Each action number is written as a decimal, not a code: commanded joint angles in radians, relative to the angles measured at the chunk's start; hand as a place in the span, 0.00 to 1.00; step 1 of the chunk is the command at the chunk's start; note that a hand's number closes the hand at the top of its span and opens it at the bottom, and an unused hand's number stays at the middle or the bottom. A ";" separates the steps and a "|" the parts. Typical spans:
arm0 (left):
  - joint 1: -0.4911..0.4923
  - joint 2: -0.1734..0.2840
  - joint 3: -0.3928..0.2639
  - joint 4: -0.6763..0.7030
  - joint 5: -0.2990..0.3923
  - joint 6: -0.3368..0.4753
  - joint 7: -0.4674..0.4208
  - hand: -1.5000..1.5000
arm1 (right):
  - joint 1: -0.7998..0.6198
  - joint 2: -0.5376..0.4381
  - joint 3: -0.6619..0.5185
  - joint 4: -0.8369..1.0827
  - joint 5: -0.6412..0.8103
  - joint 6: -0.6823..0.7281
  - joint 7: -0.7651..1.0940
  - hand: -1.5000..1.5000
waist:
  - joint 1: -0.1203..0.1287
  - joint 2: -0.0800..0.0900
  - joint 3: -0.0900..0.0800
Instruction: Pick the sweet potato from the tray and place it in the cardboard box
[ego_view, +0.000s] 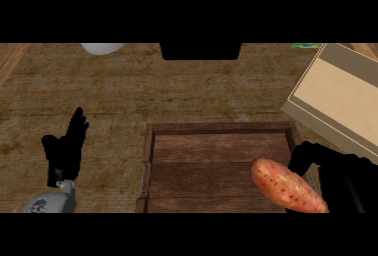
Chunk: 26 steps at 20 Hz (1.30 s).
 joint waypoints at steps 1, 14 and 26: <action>-0.033 -0.001 0.030 0.090 0.019 -0.028 -0.053 0.50 | -0.066 -0.017 -0.150 -0.155 -0.067 0.127 0.089 1.00 | -0.002 0.003 -0.001; 0.034 -0.025 0.018 0.019 -0.012 -0.009 -0.061 0.50 | -0.272 -0.112 -0.702 0.091 -0.210 0.235 -0.178 1.00 | 0.007 0.003 0.001; 0.034 -0.010 0.020 -0.057 -0.012 -0.047 0.021 0.50 | -0.294 -0.174 -0.803 0.626 -0.158 -0.049 -0.586 1.00 | 0.019 0.006 0.001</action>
